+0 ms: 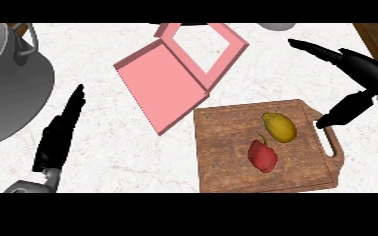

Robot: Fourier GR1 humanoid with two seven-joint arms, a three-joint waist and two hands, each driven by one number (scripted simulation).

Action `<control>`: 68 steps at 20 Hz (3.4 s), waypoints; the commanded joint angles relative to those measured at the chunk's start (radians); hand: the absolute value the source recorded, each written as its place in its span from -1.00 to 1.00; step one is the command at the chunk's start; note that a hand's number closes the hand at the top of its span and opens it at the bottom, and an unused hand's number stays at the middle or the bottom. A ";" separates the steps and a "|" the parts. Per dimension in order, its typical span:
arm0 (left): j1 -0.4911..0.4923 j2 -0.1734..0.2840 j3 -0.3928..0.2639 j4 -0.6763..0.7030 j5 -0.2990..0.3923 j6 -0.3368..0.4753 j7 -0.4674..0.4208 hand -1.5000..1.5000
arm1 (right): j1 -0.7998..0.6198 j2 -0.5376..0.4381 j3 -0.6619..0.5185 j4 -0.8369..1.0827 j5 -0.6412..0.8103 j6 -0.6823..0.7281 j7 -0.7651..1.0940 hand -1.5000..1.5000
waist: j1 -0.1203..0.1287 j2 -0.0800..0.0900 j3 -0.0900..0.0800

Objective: Pick the lemon from the cutting board and place it in the cardboard box

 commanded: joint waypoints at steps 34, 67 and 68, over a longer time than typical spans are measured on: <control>0.040 -0.157 0.173 0.032 -0.159 -0.147 -0.029 0.00 | 0.194 0.188 0.020 -0.228 0.602 0.241 0.207 -1.00 | -0.020 0.000 0.001; 0.081 -0.231 0.292 -0.067 -0.262 -0.272 0.035 0.00 | 0.210 0.375 -0.060 -0.065 0.935 -0.018 0.009 1.00 | -0.014 0.000 0.002; 0.037 -0.265 0.284 0.008 -0.294 -0.233 0.003 0.00 | 0.171 0.348 -0.087 -0.031 0.930 -0.017 -0.028 1.00 | -0.017 0.002 0.002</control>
